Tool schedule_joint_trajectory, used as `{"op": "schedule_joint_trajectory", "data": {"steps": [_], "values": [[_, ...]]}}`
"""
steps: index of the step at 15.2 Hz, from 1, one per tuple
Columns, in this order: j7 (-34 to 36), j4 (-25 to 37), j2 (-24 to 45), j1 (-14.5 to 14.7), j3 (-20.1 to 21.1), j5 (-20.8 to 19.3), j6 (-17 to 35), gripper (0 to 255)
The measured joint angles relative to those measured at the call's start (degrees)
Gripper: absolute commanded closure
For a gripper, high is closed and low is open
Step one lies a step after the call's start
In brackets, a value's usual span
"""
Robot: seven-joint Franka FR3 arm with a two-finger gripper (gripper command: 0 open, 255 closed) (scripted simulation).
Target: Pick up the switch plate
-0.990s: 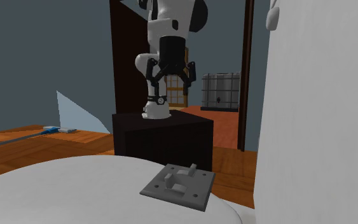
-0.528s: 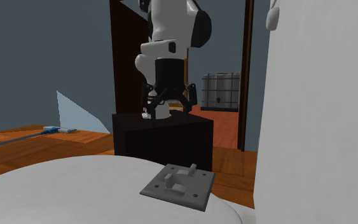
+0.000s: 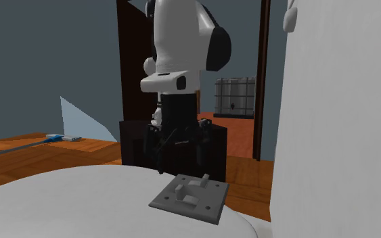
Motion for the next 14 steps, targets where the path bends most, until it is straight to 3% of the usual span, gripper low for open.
{"op": "schedule_joint_trajectory", "data": {"steps": [8,9,14], "values": [[-0.7,4.2,6.4,-1.0,0.8,0.8,2.3,0],[-0.7,4.1,6.6,-1.0,0.8,0.8,2.5,255],[-0.7,4.1,6.6,-1.0,0.8,0.8,2.7,255]]}}
